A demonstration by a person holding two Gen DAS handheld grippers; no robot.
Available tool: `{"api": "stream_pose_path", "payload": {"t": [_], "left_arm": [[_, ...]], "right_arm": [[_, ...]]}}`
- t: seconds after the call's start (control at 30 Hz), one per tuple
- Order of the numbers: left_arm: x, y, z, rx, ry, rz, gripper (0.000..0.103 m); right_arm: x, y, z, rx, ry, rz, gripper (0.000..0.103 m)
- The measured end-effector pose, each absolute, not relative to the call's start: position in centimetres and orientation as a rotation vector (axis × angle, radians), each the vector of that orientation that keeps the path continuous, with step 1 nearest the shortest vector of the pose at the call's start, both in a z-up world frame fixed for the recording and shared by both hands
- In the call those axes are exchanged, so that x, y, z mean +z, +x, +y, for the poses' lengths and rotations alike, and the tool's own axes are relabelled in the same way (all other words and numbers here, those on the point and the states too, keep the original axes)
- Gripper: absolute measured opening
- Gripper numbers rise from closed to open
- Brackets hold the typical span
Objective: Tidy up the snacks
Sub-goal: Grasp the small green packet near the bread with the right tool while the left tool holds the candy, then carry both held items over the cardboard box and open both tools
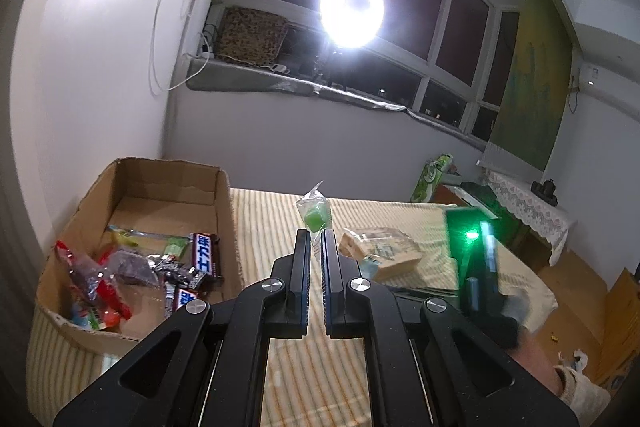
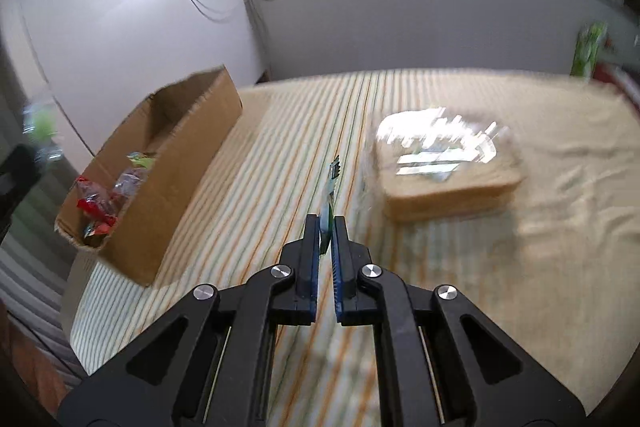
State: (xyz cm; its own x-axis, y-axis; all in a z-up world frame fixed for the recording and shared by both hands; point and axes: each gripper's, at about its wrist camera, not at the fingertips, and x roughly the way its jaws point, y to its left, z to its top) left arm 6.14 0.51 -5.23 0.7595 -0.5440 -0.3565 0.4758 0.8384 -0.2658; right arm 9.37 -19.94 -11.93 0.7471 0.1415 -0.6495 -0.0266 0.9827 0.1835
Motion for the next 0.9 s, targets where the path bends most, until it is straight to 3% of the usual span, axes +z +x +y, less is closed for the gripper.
{"api": "stream_pose_path", "payload": {"t": [0.4, 0.9], "left_arm": [[-0.2, 1.9, -1.0, -0.545, -0.104, 0.381, 0.003], [1.7, -2.3, -3.1, -0.522, -0.046, 0.323, 0.003]], "right_arm": [[1.0, -2.4, -19.1, -0.025, 0.018, 0.397, 0.006], [0.8, -5.3, -19.7, 0.035, 0.031, 0.372, 0.006]]}}
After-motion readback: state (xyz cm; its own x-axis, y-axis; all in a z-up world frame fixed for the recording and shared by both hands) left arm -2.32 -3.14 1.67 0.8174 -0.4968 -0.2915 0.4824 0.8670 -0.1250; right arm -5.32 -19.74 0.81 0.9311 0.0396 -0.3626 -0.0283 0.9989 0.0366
